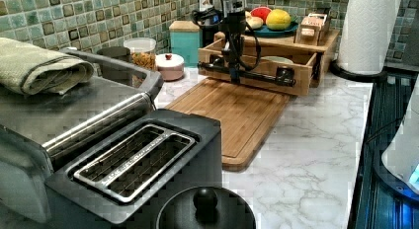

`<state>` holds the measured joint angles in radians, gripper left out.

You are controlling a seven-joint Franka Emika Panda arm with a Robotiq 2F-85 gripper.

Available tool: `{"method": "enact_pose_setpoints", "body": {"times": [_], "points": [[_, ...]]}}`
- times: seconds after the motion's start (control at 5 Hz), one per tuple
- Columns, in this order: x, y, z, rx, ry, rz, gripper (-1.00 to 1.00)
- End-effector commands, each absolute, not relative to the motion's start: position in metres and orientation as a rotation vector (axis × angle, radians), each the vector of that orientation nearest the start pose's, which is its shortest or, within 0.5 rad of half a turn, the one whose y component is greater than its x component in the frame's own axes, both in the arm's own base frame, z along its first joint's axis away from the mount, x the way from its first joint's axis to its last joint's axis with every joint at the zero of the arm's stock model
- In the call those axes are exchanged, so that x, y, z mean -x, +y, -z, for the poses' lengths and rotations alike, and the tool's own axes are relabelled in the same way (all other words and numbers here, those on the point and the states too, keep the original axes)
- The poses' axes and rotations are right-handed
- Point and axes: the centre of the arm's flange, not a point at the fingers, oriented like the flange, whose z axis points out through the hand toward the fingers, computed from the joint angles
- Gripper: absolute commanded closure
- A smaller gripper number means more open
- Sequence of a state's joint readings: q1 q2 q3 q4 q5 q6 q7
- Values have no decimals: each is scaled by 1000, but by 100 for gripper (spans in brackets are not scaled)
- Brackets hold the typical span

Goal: Close the drawer.

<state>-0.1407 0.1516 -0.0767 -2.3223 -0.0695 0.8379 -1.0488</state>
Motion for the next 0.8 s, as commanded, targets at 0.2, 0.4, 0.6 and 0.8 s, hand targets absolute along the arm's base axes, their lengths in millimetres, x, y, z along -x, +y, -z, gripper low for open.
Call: {"method": "enact_pose_setpoints", "body": {"times": [0.2,0.4,0.6,0.8], "points": [[-457,-389,-319,3206,157,95,100],[-454,-410,-315,3218,136,128,100],[-454,-409,-315,3218,136,127,100],[-454,-409,-315,3218,137,128,100]]}}
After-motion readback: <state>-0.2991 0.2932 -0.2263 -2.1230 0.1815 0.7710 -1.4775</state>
